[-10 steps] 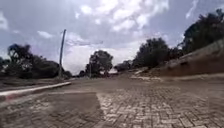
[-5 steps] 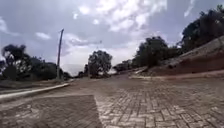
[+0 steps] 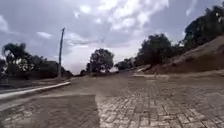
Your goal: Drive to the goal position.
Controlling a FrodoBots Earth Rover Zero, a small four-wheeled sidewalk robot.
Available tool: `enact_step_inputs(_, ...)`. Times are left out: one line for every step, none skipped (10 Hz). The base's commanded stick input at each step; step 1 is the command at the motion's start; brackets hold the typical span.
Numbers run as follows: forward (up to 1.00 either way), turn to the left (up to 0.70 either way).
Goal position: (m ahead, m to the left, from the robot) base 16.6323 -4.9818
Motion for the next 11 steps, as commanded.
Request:
enact_step_inputs(0.7,0.0)
enact_step_inputs(0.7,0.0)
enact_step_inputs(0.7,0.0)
enact_step_inputs(0.7,0.0)
enact_step_inputs(0.7,0.0)
enact_step_inputs(0.7,0.0)
enact_step_inputs(0.7,0.0)
enact_step_inputs(0.7,0.0)
enact_step_inputs(0.7,0.0)
enact_step_inputs(0.7,0.0)
enact_step_inputs(0.7,0.0)
